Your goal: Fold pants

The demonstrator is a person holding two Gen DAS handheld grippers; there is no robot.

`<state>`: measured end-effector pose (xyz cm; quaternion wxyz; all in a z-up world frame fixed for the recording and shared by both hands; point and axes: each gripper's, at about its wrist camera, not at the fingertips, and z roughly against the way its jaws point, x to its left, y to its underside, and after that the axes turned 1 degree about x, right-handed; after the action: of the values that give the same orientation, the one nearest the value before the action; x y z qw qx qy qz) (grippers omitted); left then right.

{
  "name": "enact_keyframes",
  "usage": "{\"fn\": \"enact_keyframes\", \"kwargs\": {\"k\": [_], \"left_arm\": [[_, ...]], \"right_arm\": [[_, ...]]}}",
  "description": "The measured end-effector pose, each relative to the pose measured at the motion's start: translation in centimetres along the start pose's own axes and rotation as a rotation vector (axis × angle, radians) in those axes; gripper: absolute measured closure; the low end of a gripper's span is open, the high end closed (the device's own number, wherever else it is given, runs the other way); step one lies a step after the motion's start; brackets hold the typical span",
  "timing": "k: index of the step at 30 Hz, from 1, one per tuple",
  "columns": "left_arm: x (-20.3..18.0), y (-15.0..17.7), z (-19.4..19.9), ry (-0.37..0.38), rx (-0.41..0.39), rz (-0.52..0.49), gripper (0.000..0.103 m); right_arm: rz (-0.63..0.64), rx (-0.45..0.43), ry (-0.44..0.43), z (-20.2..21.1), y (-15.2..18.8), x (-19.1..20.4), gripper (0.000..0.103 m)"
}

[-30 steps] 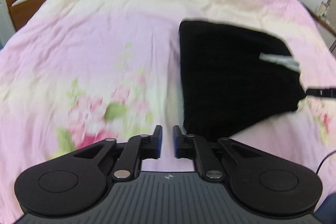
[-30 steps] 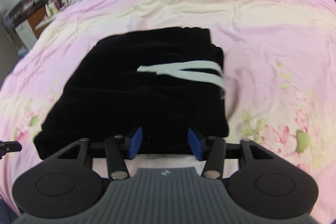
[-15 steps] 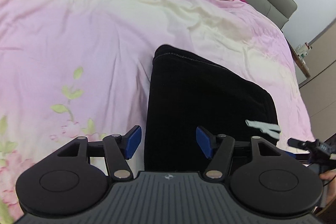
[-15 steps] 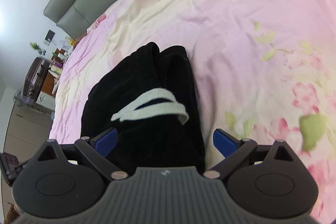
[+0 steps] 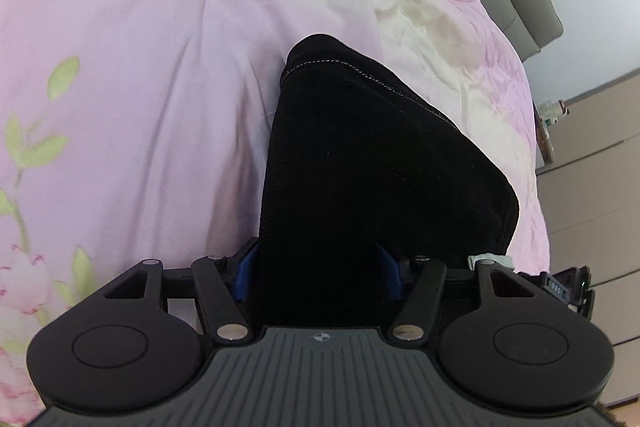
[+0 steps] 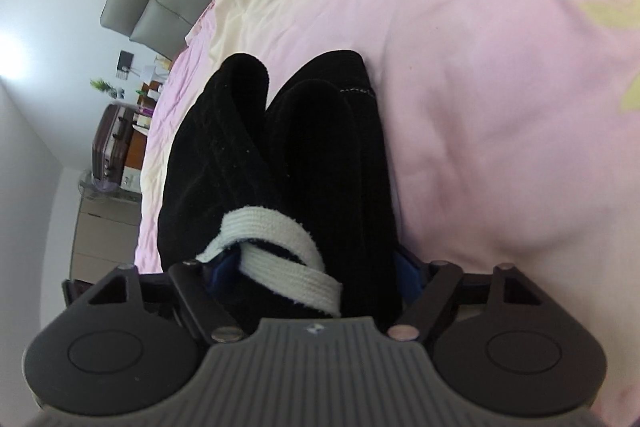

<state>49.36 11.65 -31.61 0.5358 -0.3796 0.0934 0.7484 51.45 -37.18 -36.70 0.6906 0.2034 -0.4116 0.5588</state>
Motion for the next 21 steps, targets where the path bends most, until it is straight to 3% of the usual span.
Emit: {"fn": "enact_keyframes", "kwargs": {"k": [6,12,16,21], "left_arm": [[-1.9,0.2,1.1,-0.057,-0.012,-0.045,0.051],[-5.0,0.5,4.1,-0.089,-0.026,-0.105,0.056],[-6.2,0.8,8.4,-0.083,-0.047,-0.141,0.056],[-5.3,1.0,16.5,-0.126,-0.113,-0.169,0.056]], "right_arm": [[0.000,-0.010,0.012,0.2,0.4,1.1,0.050],[0.065,-0.020,0.026,2.8,0.4,5.8,0.060],[0.116,-0.012,0.033,4.5,1.3,10.0,0.060],[0.149,-0.004,-0.030,4.6,4.0,15.1,0.060]]}}
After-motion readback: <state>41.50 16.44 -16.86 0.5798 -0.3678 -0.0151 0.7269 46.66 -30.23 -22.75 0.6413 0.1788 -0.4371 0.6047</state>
